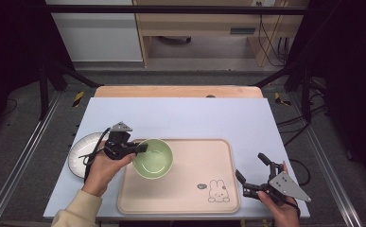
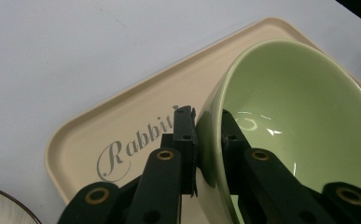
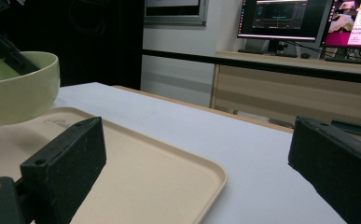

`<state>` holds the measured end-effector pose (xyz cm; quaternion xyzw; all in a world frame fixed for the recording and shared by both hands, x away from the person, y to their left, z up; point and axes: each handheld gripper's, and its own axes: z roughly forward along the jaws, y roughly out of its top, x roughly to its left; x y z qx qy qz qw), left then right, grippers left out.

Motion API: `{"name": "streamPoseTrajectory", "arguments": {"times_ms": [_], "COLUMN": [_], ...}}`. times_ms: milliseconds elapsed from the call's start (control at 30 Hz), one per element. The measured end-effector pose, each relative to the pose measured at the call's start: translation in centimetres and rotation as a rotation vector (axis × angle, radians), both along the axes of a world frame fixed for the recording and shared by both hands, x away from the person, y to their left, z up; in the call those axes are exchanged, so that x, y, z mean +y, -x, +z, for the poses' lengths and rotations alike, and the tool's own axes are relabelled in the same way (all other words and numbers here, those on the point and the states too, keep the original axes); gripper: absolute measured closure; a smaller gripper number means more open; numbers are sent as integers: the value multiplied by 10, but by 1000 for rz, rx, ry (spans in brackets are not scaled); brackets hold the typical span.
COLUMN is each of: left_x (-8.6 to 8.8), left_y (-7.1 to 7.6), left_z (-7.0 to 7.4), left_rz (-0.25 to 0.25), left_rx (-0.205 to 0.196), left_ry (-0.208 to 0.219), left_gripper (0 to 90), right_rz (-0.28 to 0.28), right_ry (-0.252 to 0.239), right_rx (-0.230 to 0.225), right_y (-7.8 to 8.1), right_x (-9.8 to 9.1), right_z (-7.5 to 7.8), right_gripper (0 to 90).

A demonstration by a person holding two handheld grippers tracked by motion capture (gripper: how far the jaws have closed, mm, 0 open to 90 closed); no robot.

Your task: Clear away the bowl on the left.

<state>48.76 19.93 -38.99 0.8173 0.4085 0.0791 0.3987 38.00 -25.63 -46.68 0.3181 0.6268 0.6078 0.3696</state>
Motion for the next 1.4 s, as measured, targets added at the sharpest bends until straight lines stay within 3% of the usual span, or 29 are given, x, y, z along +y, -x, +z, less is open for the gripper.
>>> {"name": "streamPoseTrajectory", "arguments": {"times_ms": [500, 1400], "left_x": [-8, -38], "left_y": [0, 1], "left_z": [-4, -36], "left_rz": [-25, -79], "left_rx": [16, 77], "left_ry": [-2, -31], "left_gripper": [814, 814], "right_rz": [9, 16], "right_ry": [7, 15], "right_rx": [-1, 10], "right_y": [-1, -1], "right_x": [-11, -8], "right_z": [0, -1], "right_gripper": [42, 42]}}
